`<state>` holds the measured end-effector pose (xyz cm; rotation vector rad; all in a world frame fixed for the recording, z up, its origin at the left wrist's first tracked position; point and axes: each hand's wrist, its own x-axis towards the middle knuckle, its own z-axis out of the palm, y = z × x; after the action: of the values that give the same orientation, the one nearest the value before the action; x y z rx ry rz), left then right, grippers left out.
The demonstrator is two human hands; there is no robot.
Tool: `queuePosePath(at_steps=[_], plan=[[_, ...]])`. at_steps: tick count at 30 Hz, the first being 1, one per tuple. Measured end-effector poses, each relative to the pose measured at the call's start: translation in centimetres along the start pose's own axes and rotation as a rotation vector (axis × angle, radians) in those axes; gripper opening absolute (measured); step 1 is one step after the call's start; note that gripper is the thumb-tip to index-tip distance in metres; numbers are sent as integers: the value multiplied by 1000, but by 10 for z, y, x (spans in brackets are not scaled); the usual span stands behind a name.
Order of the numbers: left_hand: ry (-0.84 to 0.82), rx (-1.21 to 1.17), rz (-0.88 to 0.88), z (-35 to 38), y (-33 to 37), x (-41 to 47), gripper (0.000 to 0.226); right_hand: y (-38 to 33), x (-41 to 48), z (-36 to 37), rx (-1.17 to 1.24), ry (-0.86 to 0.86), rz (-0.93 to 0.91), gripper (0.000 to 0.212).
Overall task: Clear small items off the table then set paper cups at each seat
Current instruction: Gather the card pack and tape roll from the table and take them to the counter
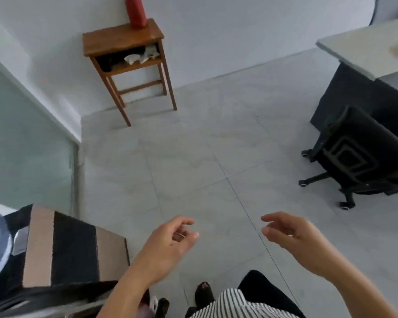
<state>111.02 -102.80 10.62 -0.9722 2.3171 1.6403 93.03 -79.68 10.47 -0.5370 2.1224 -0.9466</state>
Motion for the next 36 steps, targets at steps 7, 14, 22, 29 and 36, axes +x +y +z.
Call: queuePosePath(at_steps=[7, 14, 22, 29, 36], plan=[[-146, 72, 9, -14, 46, 164, 40, 11, 99, -61, 63, 80, 148, 21], [-205, 107, 53, -52, 149, 329, 40, -42, 269, -165, 33, 146, 120, 23], [-60, -44, 60, -99, 219, 489, 19, -128, 442, -260, 14, 124, 12, 16], [-193, 56, 9, -151, 257, 670, 44, -152, 601, -308, -11, 128, 99, 20], [-148, 61, 131, -210, 375, 850, 13, -201, 715, -389, 29, 246, 167, 21]])
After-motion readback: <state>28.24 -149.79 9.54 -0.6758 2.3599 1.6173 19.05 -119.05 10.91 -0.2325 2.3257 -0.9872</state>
